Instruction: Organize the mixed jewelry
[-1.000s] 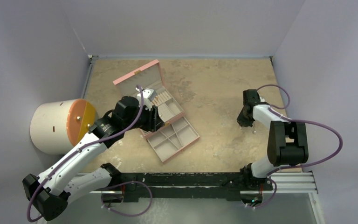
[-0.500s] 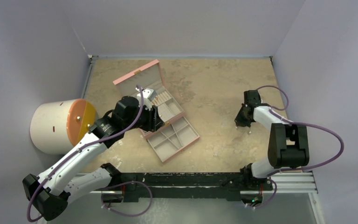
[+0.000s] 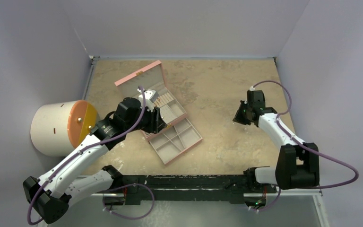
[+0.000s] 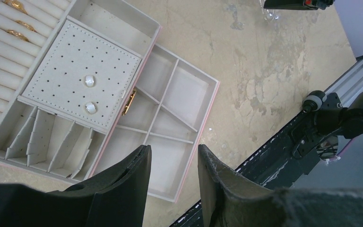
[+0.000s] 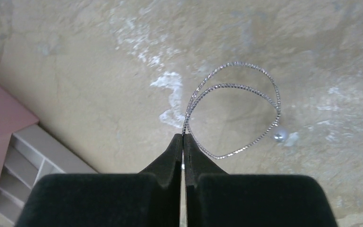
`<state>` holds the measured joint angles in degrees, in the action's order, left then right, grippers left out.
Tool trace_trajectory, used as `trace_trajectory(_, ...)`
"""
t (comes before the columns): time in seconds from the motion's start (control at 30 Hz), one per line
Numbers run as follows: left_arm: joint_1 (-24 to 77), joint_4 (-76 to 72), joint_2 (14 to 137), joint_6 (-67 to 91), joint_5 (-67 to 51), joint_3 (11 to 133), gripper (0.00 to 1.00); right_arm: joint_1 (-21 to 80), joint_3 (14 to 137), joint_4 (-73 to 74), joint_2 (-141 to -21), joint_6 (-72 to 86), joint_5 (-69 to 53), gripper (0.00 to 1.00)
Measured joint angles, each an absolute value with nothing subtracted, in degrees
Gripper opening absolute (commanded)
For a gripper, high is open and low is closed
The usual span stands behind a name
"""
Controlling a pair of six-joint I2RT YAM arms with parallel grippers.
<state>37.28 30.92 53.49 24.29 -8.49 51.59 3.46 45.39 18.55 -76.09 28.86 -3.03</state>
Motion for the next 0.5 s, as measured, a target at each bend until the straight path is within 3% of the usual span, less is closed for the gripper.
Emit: trace_trajectory(0.5,37.28,30.96,53.30,24.29,-4.19,51.59,0.40,23.42,49.47,18.94,-73.38,25.52,-7.46,0.00)
